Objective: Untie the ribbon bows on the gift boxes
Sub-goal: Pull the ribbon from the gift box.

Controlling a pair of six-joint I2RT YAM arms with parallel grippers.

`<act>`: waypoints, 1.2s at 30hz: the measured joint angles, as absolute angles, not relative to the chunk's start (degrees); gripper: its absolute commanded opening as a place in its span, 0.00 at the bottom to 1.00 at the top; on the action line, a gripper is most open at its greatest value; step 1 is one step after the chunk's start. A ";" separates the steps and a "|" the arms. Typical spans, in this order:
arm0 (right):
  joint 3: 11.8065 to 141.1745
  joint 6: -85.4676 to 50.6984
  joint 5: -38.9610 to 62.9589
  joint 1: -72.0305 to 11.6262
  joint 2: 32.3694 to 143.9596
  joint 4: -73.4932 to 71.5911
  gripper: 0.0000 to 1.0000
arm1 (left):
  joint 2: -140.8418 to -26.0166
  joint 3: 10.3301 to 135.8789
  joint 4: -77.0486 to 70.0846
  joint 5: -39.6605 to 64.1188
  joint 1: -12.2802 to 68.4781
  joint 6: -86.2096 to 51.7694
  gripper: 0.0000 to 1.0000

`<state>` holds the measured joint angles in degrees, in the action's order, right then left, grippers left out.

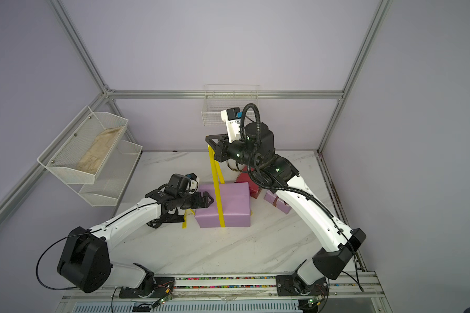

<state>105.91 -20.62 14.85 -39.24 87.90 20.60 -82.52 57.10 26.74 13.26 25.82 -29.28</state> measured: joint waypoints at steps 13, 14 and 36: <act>101.23 -19.09 13.43 -39.24 85.10 18.72 0.00 | -78.41 58.83 30.06 9.93 26.65 -22.59 1.00; 100.97 -19.03 13.15 -39.24 84.68 18.65 0.00 | -76.88 58.83 30.15 9.69 26.68 -21.19 1.00; 100.71 -20.40 13.63 -38.87 83.83 18.55 0.00 | -70.91 54.81 11.29 28.62 29.45 -5.41 1.00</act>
